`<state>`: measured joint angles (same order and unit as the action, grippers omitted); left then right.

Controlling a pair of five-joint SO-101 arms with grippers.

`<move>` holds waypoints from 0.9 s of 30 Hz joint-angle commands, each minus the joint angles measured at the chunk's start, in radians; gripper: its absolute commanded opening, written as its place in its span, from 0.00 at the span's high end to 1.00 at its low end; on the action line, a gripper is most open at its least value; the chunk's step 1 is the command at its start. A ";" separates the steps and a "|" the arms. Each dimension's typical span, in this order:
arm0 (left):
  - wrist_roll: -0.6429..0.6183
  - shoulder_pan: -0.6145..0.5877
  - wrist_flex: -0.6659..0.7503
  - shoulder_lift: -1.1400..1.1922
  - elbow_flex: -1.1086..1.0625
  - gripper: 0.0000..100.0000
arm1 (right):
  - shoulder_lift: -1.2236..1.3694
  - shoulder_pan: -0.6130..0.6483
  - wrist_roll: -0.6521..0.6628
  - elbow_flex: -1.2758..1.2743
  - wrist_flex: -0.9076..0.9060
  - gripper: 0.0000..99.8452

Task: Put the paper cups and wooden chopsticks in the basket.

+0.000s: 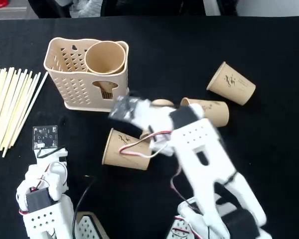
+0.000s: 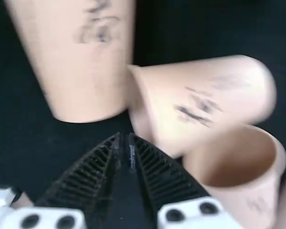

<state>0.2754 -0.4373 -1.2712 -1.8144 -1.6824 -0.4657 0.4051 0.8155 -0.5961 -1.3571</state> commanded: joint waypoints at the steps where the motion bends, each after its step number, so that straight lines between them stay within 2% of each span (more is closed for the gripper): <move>1: 0.005 0.005 -0.005 -0.005 -0.018 0.97 | -0.104 -0.029 -0.025 0.085 -0.035 0.91; 4: 0.005 0.005 -0.005 -0.005 -0.018 0.97 | -0.177 0.069 -0.104 0.081 -0.046 0.82; 8: 0.005 0.005 -0.005 -0.005 -0.018 0.97 | -0.245 0.278 -0.244 0.077 -0.038 0.76; 12: 0.005 0.005 -0.005 -0.005 -0.018 0.97 | -0.249 0.451 -0.543 0.068 0.028 0.75; 15: 0.005 0.005 -0.005 -0.005 -0.018 0.97 | -0.248 0.470 -0.786 0.031 0.098 0.72; 18: 0.005 0.005 -0.005 -0.005 -0.018 0.97 | -0.219 0.471 -0.956 -0.036 0.147 0.65; 23: 0.005 0.005 -0.005 -0.005 -0.018 0.97 | -0.073 0.493 -1.135 -0.062 0.169 0.53; 27: 0.005 0.005 -0.005 -0.005 -0.018 0.97 | 0.073 0.493 -1.281 0.059 0.141 0.53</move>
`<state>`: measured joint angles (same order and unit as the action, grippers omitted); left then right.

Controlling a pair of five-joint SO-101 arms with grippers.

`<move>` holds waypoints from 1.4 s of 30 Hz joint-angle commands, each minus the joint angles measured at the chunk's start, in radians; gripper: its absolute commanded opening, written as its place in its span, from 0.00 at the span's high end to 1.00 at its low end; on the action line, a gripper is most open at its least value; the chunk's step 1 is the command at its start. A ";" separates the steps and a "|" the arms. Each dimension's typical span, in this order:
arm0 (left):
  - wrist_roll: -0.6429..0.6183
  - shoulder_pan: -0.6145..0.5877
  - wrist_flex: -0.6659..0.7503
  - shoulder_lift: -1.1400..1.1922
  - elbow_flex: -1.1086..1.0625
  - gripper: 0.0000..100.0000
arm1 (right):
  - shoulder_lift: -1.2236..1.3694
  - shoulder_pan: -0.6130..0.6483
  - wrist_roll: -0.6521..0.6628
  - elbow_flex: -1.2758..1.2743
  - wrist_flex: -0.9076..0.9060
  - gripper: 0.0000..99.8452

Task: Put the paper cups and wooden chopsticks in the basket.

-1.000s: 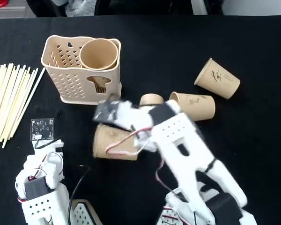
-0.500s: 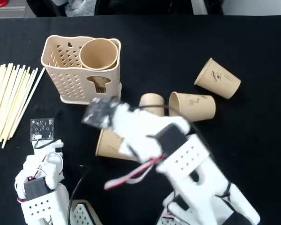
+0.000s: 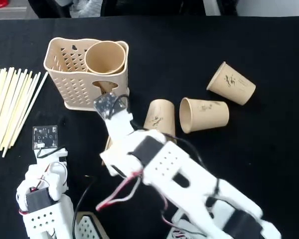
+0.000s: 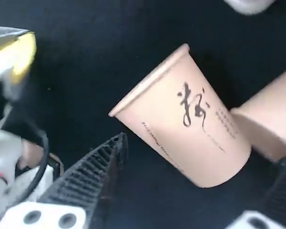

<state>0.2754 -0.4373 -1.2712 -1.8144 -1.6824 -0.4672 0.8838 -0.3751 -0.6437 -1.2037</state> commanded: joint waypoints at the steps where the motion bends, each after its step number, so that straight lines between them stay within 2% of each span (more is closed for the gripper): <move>1: 0.005 0.005 -0.005 -0.005 -0.018 0.97 | 0.110 0.014 -0.118 0.143 -0.031 0.53; 5: 0.005 0.005 -0.005 -0.005 -0.018 0.97 | 0.228 0.014 -0.209 0.308 -0.106 0.53; 13: 0.005 0.005 -0.005 -0.005 -0.018 0.97 | 0.418 0.014 -0.252 0.582 -0.218 0.53; 25: 0.005 0.005 -0.005 -0.005 -0.018 0.97 | 0.762 0.008 -0.279 0.760 -0.258 0.53; 29: 0.005 0.005 -0.005 -0.005 -0.018 0.97 | 0.782 0.002 -0.222 0.757 -0.298 0.64; 35: 0.005 0.005 -0.005 -0.005 -0.018 0.97 | 0.780 -0.072 -0.180 0.760 -0.308 0.90; 42: 0.005 0.005 -0.005 -0.005 -0.018 0.97 | 0.771 -0.138 -0.130 0.763 -0.345 0.92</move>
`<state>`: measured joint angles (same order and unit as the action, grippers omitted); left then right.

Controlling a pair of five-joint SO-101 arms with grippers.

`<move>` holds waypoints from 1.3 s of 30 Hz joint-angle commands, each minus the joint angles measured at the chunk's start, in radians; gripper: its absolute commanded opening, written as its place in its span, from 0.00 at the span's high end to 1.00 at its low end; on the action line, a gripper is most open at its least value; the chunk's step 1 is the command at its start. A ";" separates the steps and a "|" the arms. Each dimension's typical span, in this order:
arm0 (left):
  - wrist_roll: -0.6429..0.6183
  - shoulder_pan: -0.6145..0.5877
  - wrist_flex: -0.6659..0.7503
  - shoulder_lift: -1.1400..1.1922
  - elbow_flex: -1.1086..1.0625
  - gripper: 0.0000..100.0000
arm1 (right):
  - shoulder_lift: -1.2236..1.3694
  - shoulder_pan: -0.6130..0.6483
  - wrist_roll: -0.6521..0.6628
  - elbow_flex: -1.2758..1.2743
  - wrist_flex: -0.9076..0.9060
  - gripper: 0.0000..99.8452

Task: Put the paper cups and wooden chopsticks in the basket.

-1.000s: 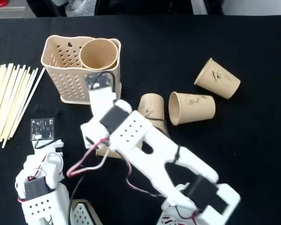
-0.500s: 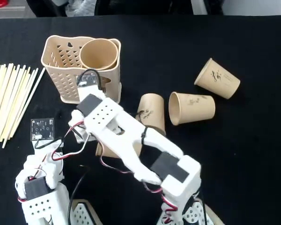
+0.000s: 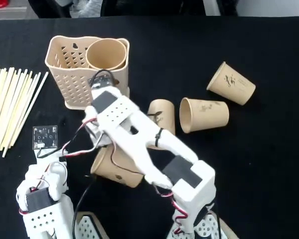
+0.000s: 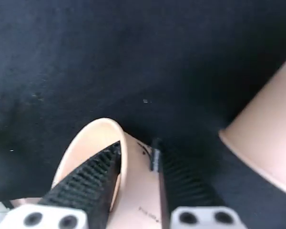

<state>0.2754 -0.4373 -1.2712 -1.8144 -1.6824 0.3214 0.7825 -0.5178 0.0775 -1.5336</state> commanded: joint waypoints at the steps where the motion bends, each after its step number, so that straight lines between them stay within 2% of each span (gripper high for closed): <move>1: 0.005 0.005 -0.005 -0.005 -0.018 0.97 | -0.028 -0.037 0.014 0.042 -0.021 0.92; 14: 0.005 0.005 -0.005 -0.005 -0.018 0.97 | -0.378 -0.021 0.172 0.025 -0.137 0.99; 21: 0.005 0.005 -0.005 -0.005 -0.018 0.97 | -0.449 -0.014 0.216 -0.062 -0.166 0.99; 25: 0.005 0.005 -0.005 -0.005 -0.018 0.97 | -0.447 0.058 0.219 -0.104 -0.158 0.98; 27: 0.005 0.005 -0.005 -0.005 -0.018 0.97 | -0.447 0.106 0.212 -0.105 -0.106 0.94; 30: 0.005 0.005 -0.005 -0.005 -0.018 0.97 | -0.446 0.158 0.212 -0.113 -0.057 0.78; 33: 0.005 0.005 -0.005 -0.005 -0.018 0.97 | -0.441 0.193 0.222 -0.163 -0.097 0.64; 36: 0.005 0.005 -0.005 -0.005 -0.018 0.97 | -0.440 0.203 0.258 -0.240 -0.137 0.66; 39: 0.005 0.005 -0.005 -0.005 -0.018 0.97 | -0.441 0.207 0.261 -0.334 -0.117 0.73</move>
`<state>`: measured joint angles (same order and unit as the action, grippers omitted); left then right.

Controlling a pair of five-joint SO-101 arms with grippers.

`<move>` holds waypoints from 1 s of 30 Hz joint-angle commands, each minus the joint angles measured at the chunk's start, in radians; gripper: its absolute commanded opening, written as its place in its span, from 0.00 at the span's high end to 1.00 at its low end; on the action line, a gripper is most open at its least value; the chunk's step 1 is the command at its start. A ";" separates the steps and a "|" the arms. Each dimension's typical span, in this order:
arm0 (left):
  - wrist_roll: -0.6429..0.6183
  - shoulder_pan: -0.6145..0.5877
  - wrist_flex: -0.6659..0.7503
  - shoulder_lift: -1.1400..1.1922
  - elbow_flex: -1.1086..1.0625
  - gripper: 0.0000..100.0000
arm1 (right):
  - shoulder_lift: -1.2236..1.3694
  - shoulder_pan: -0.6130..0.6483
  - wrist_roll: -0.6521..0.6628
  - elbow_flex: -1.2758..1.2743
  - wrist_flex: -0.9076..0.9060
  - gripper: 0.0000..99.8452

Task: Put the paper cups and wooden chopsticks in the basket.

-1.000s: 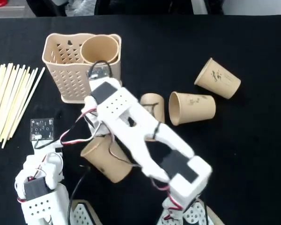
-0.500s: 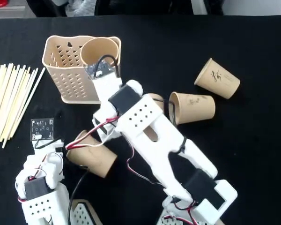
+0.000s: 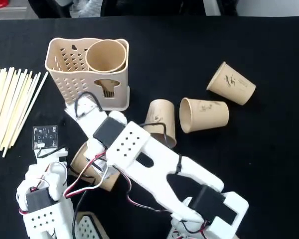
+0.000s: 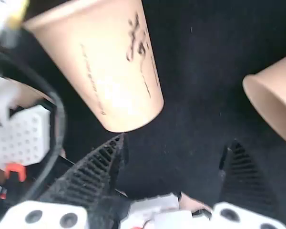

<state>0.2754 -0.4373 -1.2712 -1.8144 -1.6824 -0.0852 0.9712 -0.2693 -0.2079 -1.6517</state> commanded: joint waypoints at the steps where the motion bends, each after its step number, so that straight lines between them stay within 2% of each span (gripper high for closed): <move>1: 0.005 0.005 -0.005 -0.005 -0.018 0.97 | -0.035 0.020 0.012 -0.076 0.017 0.76; 8: 0.005 0.005 -0.005 -0.005 -0.018 0.97 | -0.071 0.060 0.052 -0.127 -0.003 0.95; 13: 0.005 0.005 -0.005 -0.005 -0.018 0.97 | -0.203 0.199 0.133 -0.130 0.015 0.99; 16: 0.005 0.005 -0.005 -0.005 -0.018 0.97 | -0.280 0.227 0.135 -0.142 0.071 0.99; 20: 0.005 0.005 -0.005 -0.005 -0.018 0.97 | -0.320 0.224 0.158 -0.288 0.238 0.99; 25: 0.005 0.005 -0.005 -0.005 -0.018 0.97 | -0.334 0.224 0.224 -0.544 0.583 0.99; 30: 0.005 0.005 -0.005 -0.005 -0.018 0.97 | -0.372 0.144 0.315 -0.636 0.632 0.99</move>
<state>0.2754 -0.4373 -1.2712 -1.8144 -1.6824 -0.4089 1.1784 0.0084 -0.8232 -1.0472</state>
